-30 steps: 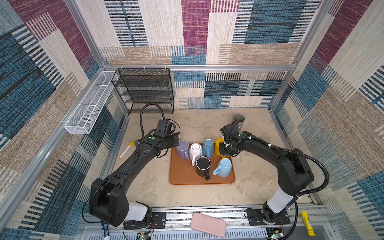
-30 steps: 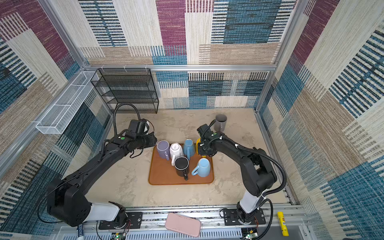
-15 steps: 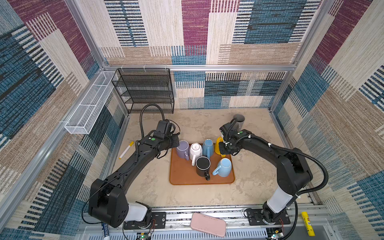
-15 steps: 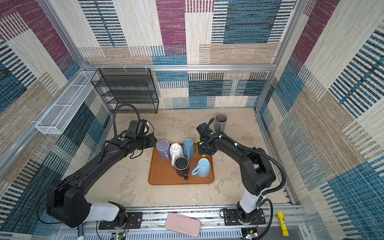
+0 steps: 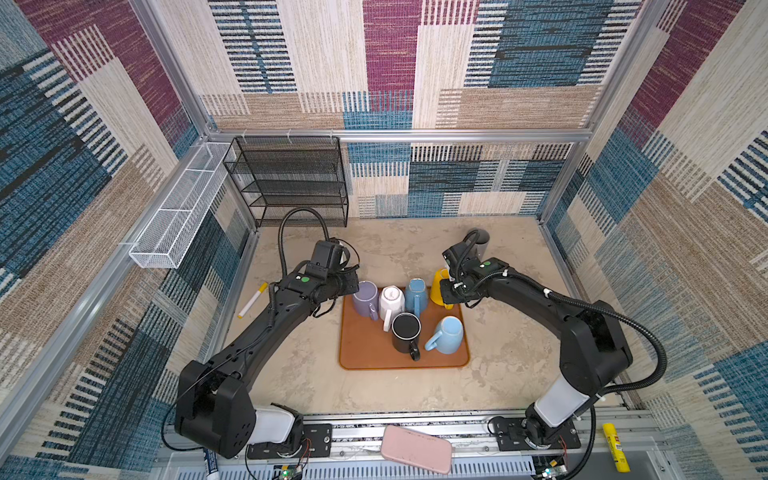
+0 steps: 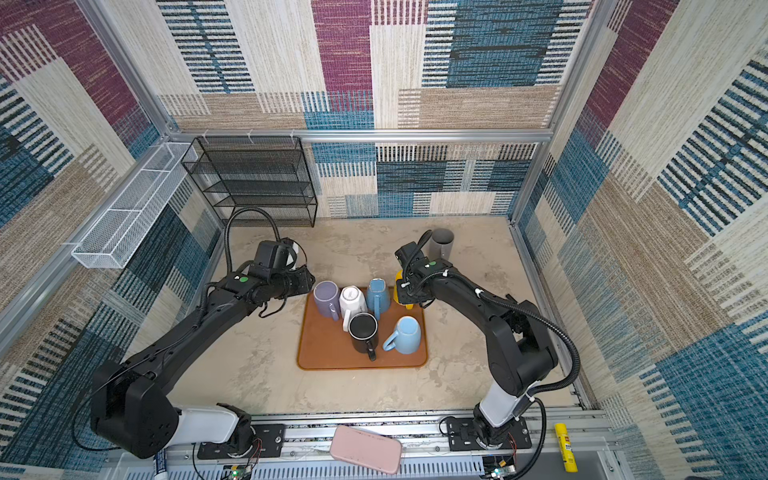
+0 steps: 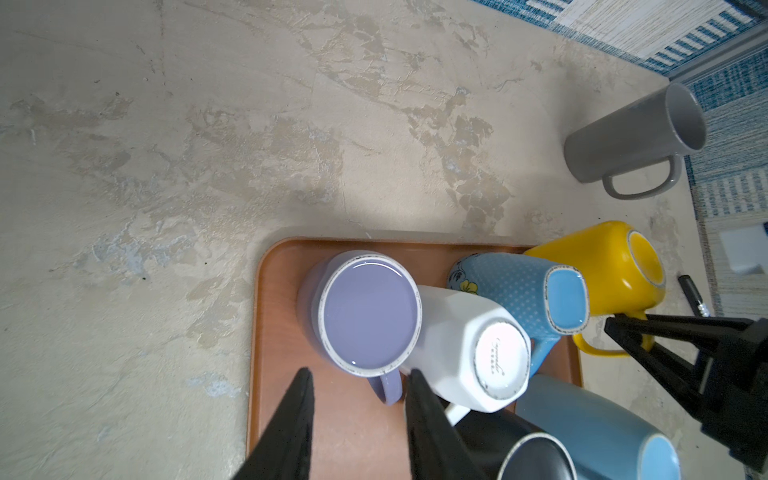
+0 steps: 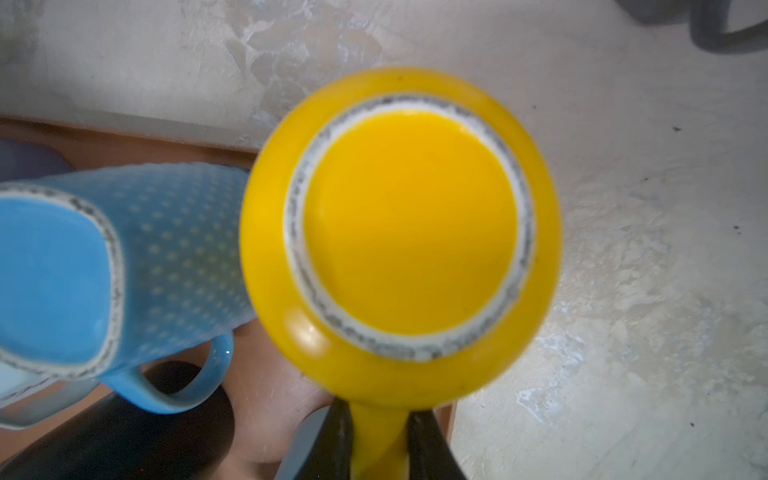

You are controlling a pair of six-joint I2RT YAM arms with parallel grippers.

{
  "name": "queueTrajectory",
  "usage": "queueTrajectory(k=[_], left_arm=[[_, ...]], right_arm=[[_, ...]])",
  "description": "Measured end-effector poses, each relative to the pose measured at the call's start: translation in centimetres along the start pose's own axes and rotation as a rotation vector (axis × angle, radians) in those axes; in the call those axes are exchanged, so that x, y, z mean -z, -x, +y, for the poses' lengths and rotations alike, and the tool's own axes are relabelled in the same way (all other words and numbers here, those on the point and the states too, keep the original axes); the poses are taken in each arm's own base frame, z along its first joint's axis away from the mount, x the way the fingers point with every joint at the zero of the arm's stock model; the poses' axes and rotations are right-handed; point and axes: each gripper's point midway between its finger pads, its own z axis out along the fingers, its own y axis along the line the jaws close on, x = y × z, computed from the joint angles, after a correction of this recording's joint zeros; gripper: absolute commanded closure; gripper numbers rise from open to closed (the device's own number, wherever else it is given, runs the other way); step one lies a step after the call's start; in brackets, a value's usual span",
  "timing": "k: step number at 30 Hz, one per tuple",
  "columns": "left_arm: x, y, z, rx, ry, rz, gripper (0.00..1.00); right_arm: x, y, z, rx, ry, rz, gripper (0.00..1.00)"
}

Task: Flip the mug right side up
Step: 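Lift the yellow mug with the right gripper while the left gripper rises toward it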

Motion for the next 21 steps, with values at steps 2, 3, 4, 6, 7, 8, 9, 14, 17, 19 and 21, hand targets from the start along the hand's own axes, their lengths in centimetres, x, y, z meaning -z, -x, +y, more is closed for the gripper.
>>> queueTrajectory(k=[2, 3, 4, 6, 7, 8, 9, 14, 17, 19, 21], left_arm=[[0.0, 0.0, -0.3, -0.001, -0.016, 0.004, 0.66], [0.1, 0.0, -0.4, -0.001, -0.020, 0.004, 0.66], [0.1, 0.1, -0.4, -0.002, -0.021, 0.001, 0.66], [0.2, 0.3, -0.6, -0.002, -0.025, -0.006, 0.64], [0.2, 0.4, -0.5, -0.001, -0.025, -0.008, 0.64], [0.3, 0.4, -0.6, -0.002, -0.027, -0.010, 0.63], [0.4, 0.6, -0.6, -0.002, -0.029, -0.014, 0.63], [1.0, 1.6, -1.7, -0.005, -0.071, -0.035, 0.63], [1.2, 2.4, -2.7, -0.008, -0.107, -0.049, 0.63], [1.4, 3.1, -3.2, -0.009, -0.124, -0.060, 0.63], [1.5, 3.5, -3.9, -0.012, -0.155, -0.064, 0.63]], right_arm=[[0.5, 0.6, -0.1, -0.002, -0.006, -0.027, 1.00], [0.8, 1.1, -0.1, -0.003, -0.005, -0.043, 1.00], [1.2, 1.5, 0.0, -0.004, -0.004, -0.061, 1.00], [1.8, 2.3, 0.0, -0.006, -0.001, -0.090, 1.00], [2.0, 2.8, 0.1, -0.005, 0.001, -0.106, 1.00], [2.2, 3.1, 0.1, -0.003, 0.003, -0.118, 1.00], [2.5, 3.5, 0.2, -0.003, 0.007, -0.132, 1.00], [3.8, 5.1, 0.0, -0.008, 0.022, -0.191, 1.00], [5.3, 6.8, 0.1, -0.021, 0.060, -0.255, 1.00], [6.2, 8.0, 0.4, -0.025, 0.091, -0.301, 1.00], [7.0, 9.1, 0.7, -0.026, 0.132, -0.342, 1.00]])
